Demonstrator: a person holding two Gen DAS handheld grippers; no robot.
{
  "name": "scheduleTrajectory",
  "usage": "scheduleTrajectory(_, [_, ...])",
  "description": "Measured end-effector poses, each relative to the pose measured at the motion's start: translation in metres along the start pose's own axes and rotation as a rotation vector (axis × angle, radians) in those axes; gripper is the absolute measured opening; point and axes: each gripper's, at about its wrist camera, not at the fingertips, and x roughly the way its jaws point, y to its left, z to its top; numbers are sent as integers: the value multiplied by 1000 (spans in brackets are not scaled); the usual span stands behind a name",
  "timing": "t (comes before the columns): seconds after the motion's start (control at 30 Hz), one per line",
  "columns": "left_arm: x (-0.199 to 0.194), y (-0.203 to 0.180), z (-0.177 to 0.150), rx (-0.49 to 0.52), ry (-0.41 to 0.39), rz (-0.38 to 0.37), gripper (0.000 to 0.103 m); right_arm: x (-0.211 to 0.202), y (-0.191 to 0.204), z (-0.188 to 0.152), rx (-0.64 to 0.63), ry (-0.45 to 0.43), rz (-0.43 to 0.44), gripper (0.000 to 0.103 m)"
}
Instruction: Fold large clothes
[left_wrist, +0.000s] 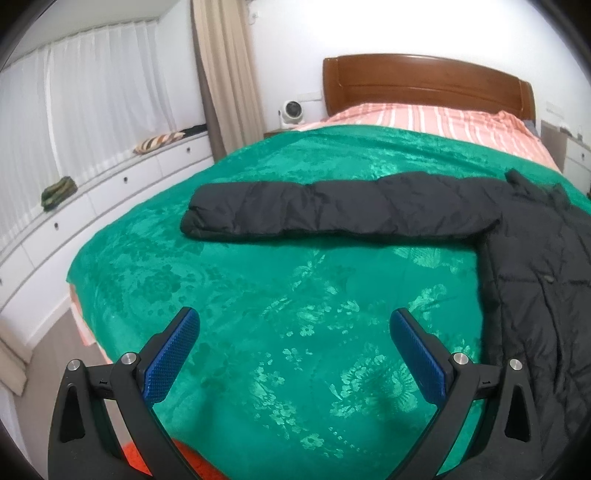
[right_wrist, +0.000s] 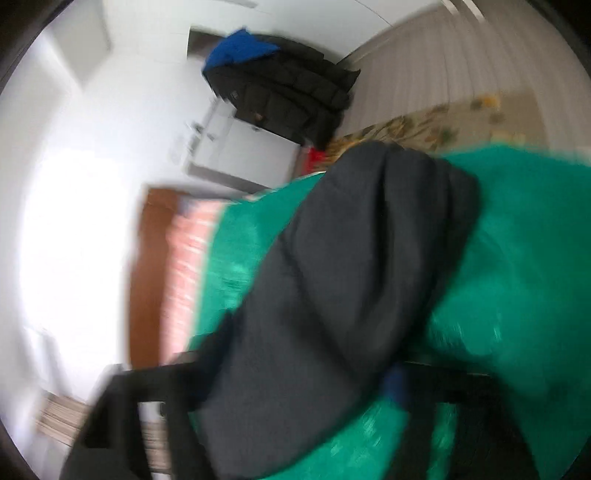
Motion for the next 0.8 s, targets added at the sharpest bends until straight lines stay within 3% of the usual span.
scheduleTrajectory(0.03, [-1, 0, 0, 2, -1, -4, 103, -1, 12, 0, -78, -9, -71, 23])
scheduleTrajectory(0.1, [-2, 0, -1, 1, -4, -15, 103, -14, 58, -6, -271, -71, -132, 20])
scheduleTrajectory(0.17, [-2, 0, -2, -3, -5, -25, 103, -29, 104, -18, -410, -101, -90, 19])
scheduleTrajectory(0.27, [3, 0, -2, -11, 6, -41, 103, -59, 215, -64, -684, -108, 49, 19])
scheduleTrajectory(0.4, [5, 1, -2, -39, 17, -64, 103, -76, 342, -162, -927, -50, 274, 19])
scheduleTrajectory(0.5, [1, 6, -1, -60, 4, -78, 103, -63, 407, -251, -1014, 39, 396, 19])
scheduleTrajectory(0.67, [1, 11, -2, -82, 4, -87, 103, -9, 448, -388, -1048, 208, 466, 20])
scheduleTrajectory(0.7, [1, 11, -3, -79, 7, -90, 103, 5, 447, -415, -1044, 265, 465, 30])
scheduleTrajectory(0.73, [2, 10, -3, -76, 9, -88, 103, 23, 443, -447, -1041, 359, 453, 60])
scheduleTrajectory(0.8, [3, 8, -4, -64, 12, -83, 103, 44, 423, -495, -1043, 479, 399, 82])
